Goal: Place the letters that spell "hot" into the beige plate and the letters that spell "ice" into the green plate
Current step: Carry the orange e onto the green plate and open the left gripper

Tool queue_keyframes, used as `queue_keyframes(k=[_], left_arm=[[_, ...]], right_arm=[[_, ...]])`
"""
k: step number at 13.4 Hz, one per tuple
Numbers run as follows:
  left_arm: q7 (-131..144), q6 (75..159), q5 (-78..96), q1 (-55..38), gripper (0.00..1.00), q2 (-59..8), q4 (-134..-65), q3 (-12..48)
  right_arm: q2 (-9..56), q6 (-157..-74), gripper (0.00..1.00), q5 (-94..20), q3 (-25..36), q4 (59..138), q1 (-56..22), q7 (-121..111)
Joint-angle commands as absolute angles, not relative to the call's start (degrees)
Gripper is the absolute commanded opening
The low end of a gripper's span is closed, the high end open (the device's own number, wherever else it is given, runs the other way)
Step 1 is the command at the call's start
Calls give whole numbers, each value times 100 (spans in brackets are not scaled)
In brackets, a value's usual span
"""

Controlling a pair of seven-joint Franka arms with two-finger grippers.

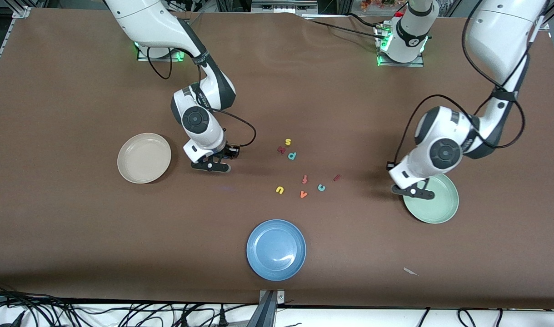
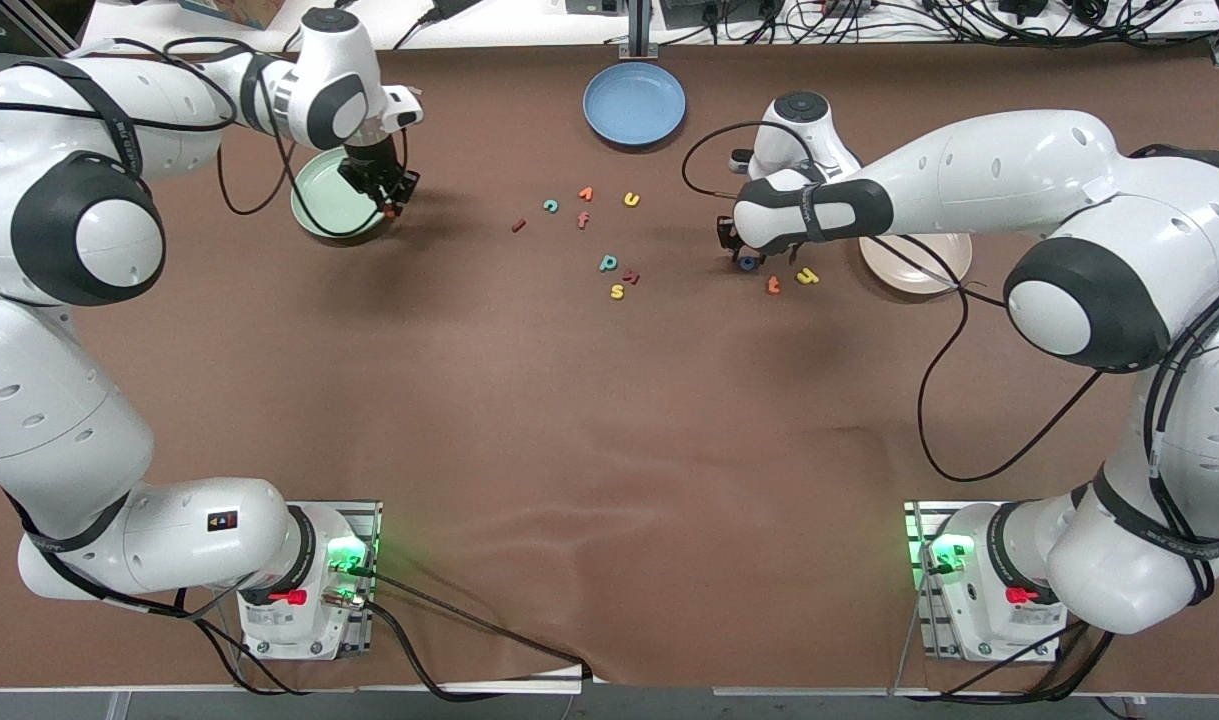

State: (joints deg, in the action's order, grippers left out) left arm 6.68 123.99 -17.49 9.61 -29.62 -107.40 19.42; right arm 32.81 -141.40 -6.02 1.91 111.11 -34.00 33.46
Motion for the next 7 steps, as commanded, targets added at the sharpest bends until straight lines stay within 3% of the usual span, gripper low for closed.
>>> queue_keyframes(k=[1, 7], left_arm=[[247, 12313, -2371, 1273, 23, -3014, -10565, 1978], [-167, 12594, -3163, 1599, 27, -3410, -10398, 1978]], right_arm=[[3296, -14273, 40, -642, 185, 11188, -3419, 3270], [3305, -14273, 28, -642, 185, 11180, -3419, 3278]])
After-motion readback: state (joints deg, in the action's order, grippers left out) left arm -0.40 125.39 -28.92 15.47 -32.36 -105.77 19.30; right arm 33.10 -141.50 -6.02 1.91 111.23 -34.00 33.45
